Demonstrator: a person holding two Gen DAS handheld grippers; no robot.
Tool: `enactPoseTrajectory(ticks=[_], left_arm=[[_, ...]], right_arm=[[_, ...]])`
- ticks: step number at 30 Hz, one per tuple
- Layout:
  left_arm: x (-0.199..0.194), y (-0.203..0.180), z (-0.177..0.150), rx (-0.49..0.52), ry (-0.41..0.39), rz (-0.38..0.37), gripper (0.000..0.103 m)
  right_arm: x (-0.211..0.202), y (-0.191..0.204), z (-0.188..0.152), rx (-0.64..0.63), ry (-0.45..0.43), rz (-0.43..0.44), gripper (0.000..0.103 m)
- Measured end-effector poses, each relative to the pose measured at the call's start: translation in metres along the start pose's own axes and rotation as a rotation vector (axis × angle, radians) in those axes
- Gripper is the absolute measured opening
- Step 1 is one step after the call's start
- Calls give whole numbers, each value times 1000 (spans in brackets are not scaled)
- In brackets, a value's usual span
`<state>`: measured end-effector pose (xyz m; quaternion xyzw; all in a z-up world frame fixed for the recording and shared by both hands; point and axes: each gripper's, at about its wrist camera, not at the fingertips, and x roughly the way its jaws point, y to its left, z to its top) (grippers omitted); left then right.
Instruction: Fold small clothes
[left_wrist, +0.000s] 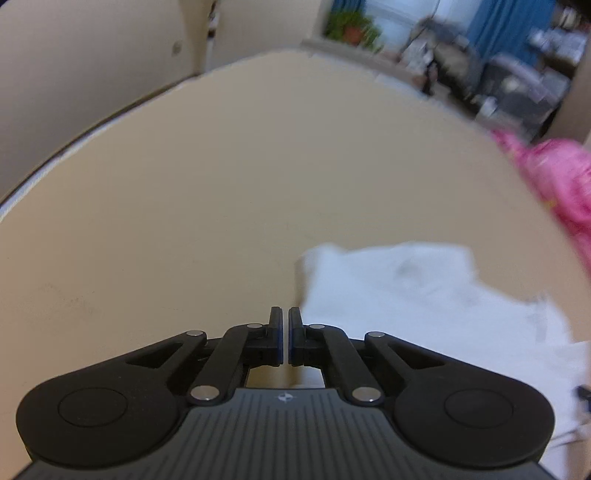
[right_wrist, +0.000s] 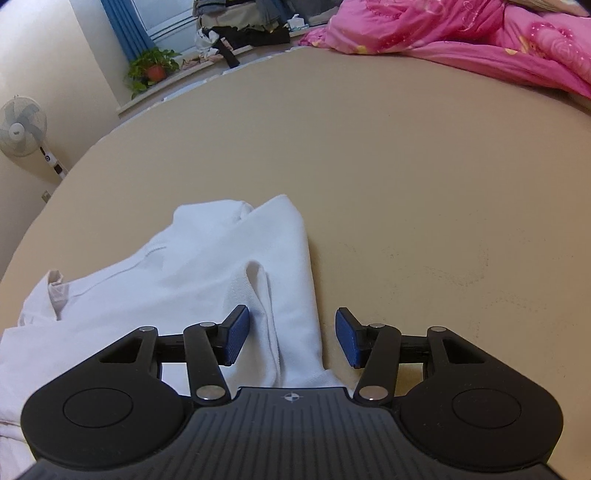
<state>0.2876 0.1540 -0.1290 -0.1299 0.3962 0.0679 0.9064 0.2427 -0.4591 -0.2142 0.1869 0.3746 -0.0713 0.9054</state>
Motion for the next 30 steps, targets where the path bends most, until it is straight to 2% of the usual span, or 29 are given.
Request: enactPoseTrajectory(ticks=[1,3,4,6,8,9,10,11,12,13,14,15,16,18,21,24,27,30], left_arm=[[-11,-3,0,6,-22,-34,1],[-16,-9,-5,32,-10,-88,3],[-7,-14,-11,69,41,-82,4],[21,-19,-27,137,178,-3,5],[12,-23,-28,154,140,10,5],[5,-27,-27,157,105,-11,8],[-1,-28,-29,164,30,-60,11],[4,-31,-32,185,23,-57,19],[21,-34,-40,223,93,10,21],[24,-32,-46,241,102,28,21],[13,-37,-49,264,70,39,21],[0,-44,-47,287,68,51,22],[-18,-46,-46,281,40,29,23],[-50,-49,-49,274,-19,-3,37],[-89,-50,-61,296,-46,23,37],[-133,-44,-83,282,-45,2,37],[-172,-36,-101,251,-53,-15,37],[-206,-22,-129,225,-39,-30,37]], right_arm=[[2,1,2,-3,-4,-10,52],[1,0,3,1,-19,-27,52],[1,-2,3,0,-25,-34,53],[6,-7,1,1,-15,-50,53],[-6,-10,1,38,-26,-65,51],[-21,-9,1,48,-68,-39,51],[-30,-4,-1,26,-113,7,51],[-35,0,-4,-16,-131,31,52],[-32,4,-8,-75,-96,19,52],[-23,5,-14,-118,-18,-30,51],[-18,1,-19,-128,46,-90,50],[-22,-6,-23,-91,58,-123,52],[-33,-13,-22,-38,46,-115,51],[-69,-15,-18,15,-27,-77,51],[-127,-2,-24,-61,-136,-24,51],[-183,3,-42,-84,-201,69,52],[-230,-3,-66,-94,-247,115,54],[-264,-18,-96,-98,-255,140,54]])
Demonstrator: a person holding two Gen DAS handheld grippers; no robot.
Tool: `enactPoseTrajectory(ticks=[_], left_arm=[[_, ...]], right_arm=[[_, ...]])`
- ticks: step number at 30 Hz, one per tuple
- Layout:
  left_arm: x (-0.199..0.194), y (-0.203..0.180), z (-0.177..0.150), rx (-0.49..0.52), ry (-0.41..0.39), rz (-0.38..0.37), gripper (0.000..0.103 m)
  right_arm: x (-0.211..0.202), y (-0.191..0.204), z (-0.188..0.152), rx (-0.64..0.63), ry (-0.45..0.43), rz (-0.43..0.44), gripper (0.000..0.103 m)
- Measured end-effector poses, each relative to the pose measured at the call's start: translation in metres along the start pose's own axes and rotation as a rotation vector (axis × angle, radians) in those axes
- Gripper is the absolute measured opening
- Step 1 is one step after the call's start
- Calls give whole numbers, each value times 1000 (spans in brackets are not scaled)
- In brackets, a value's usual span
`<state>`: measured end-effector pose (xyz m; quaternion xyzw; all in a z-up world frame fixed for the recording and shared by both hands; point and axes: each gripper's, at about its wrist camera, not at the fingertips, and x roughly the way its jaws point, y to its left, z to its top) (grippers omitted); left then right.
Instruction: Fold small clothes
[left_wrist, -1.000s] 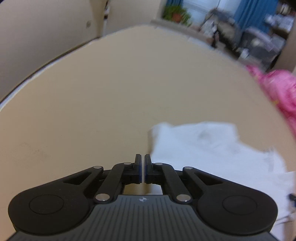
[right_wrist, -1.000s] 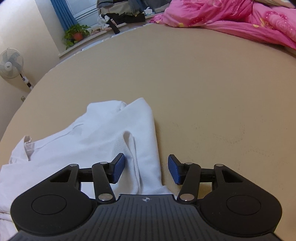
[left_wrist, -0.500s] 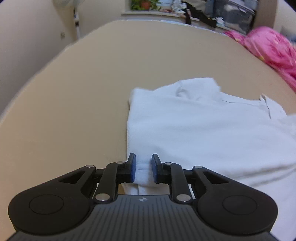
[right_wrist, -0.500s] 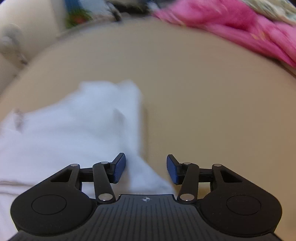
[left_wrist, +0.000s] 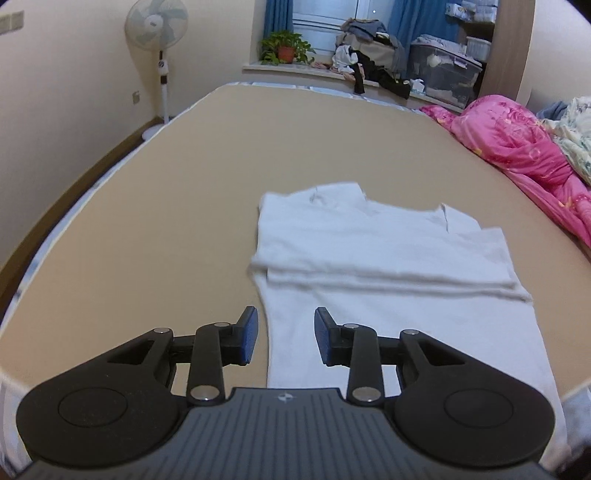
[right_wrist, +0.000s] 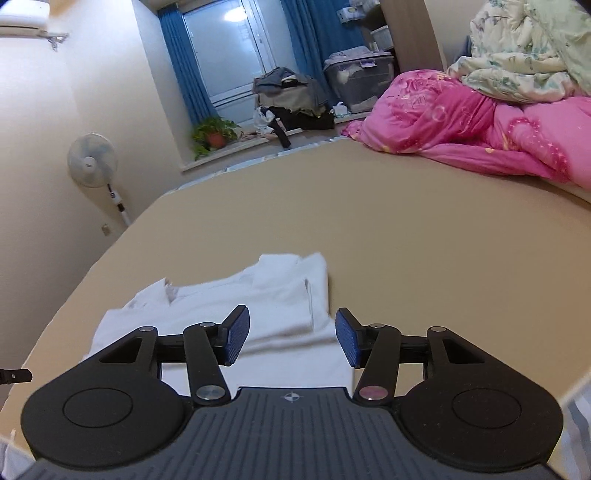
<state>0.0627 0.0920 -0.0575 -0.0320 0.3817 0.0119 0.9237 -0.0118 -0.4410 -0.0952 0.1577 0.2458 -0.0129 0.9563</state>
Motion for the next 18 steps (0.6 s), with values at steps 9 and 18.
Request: enactPoseTrajectory(ticks=[9,18], left_arm=[[-5,13,-53,37,140,86,37],[-7,7,-56,61,140,54,37]], right_arm=[[-25,-38,-38,-47,100,-61,54],[-24,-49,-49,-22,171,-62,53]])
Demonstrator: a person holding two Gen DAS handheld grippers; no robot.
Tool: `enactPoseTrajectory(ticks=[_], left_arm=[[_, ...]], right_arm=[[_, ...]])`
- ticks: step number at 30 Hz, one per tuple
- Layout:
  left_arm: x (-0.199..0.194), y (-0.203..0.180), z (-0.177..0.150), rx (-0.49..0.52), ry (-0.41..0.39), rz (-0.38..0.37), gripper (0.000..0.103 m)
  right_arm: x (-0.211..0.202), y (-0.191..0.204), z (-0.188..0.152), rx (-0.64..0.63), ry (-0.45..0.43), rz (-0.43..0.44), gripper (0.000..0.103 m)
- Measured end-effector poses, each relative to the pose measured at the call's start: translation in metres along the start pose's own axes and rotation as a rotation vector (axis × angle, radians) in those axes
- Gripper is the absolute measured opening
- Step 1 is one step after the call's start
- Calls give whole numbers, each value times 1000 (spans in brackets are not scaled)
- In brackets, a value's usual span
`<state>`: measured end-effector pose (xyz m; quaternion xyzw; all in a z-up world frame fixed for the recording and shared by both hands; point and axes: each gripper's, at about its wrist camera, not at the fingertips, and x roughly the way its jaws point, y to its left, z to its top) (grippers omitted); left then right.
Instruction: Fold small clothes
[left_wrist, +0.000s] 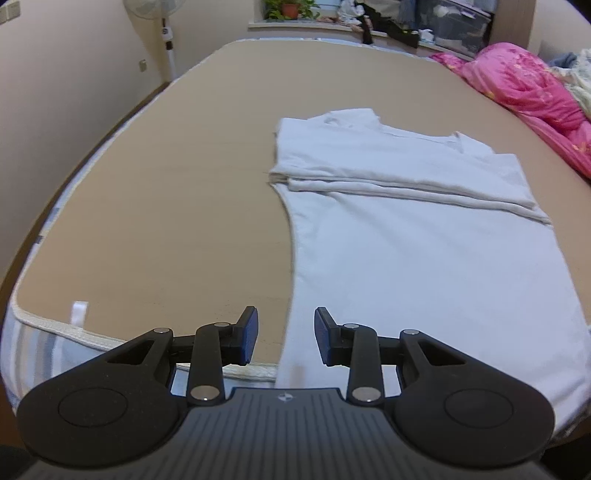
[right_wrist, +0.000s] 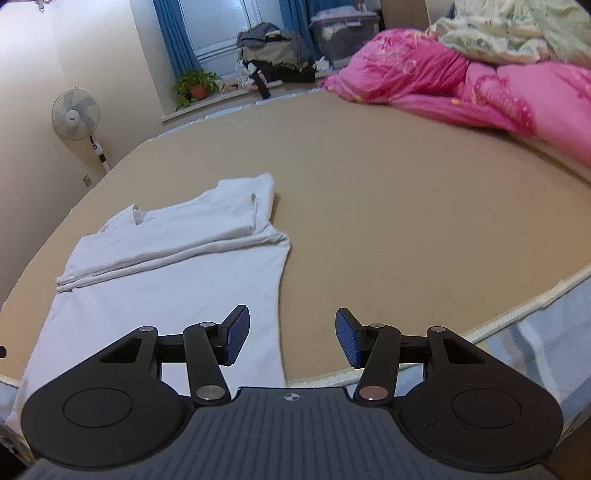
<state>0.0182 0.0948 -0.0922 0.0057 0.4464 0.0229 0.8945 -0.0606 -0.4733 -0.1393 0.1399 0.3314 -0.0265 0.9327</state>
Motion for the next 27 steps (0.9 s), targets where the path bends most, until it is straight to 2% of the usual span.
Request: enactPoseTrajectory(ticks=[3,6,9,15,17,19,21,24,25,27], left_arm=[[5,6,-6,0,41,-40,37],[21,18,-14,-33,153,-93,37],[37,27,-24,-63,265,-122,37],[52,30,-35,-58,351,-105,37],[55,29,-37,-64,371,-119,36],[56,26,-39,-48,386,-127,28],[54,21,-40,-21,386,-129,10],[50,18,-45,3,391,-127,10],[51,19,-47,26,395,-149,10],[52,22,-48,8,405,-148,12]], right_arm=[[11,-4,-3,27,80,31,53],[29,-14,-12,95,203,55,53],[45,-23,-23,148,313,44,53],[69,-22,-41,153,465,60,53],[71,-17,-44,124,482,55,53],[71,-13,-47,102,488,56,53],[70,-11,-50,97,500,72,53],[65,-8,-52,67,522,102,51],[63,-8,-53,59,525,104,50],[61,-10,-55,65,529,104,49]])
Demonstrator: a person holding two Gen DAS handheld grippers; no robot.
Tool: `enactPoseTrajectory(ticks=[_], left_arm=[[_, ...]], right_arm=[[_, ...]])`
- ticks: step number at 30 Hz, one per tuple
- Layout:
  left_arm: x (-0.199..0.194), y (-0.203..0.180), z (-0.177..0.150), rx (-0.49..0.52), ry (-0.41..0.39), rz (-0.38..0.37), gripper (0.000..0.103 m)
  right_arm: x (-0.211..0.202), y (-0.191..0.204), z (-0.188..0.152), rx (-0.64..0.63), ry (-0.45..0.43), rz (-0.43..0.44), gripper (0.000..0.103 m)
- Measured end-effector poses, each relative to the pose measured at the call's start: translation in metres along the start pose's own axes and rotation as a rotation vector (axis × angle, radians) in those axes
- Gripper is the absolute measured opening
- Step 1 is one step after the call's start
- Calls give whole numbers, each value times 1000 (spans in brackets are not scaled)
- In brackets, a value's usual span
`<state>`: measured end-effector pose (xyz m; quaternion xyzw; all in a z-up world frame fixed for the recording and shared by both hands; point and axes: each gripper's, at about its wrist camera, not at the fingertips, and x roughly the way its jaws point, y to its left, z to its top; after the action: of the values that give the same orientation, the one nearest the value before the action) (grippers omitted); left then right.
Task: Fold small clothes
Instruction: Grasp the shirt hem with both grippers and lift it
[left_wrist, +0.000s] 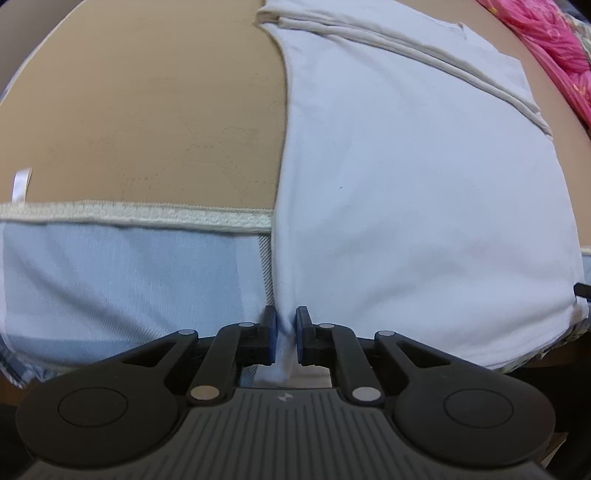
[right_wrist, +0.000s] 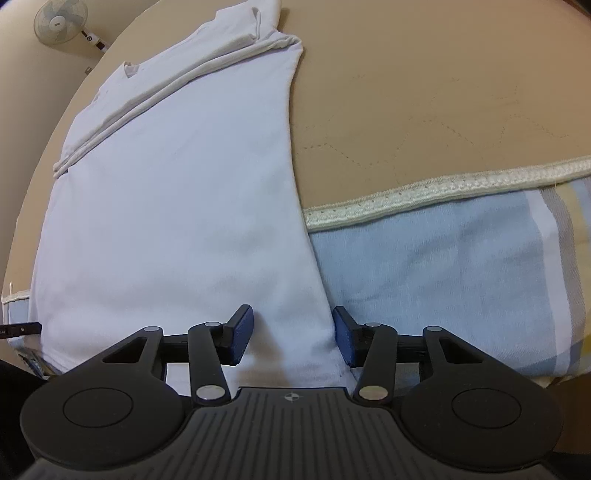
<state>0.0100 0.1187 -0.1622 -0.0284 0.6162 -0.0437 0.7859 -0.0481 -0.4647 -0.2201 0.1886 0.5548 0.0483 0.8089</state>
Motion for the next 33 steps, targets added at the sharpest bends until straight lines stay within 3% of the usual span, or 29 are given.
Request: enactPoseTrajectory(ticks=[10,14,21,28,33], left_arm=[[-6,-2,-9,-4,-3,4,10],[-8,-7,-5,18,-46,9,6],[-38,-11,-12,15,-175,-35,6],[-34,-14,-10,11,-157,-14,6],[-39,-13,-12,5,-197,-23,6]], right_arm=[[-4,-1,-3,-9,19,-23,29],[-5,-2,-3,-4,7,-11,6],[-39,-5,-5,10,-151,96,5],[-28,-5,-4,13,-97,43,5],[-34,0,-5,7,-143,58,5]])
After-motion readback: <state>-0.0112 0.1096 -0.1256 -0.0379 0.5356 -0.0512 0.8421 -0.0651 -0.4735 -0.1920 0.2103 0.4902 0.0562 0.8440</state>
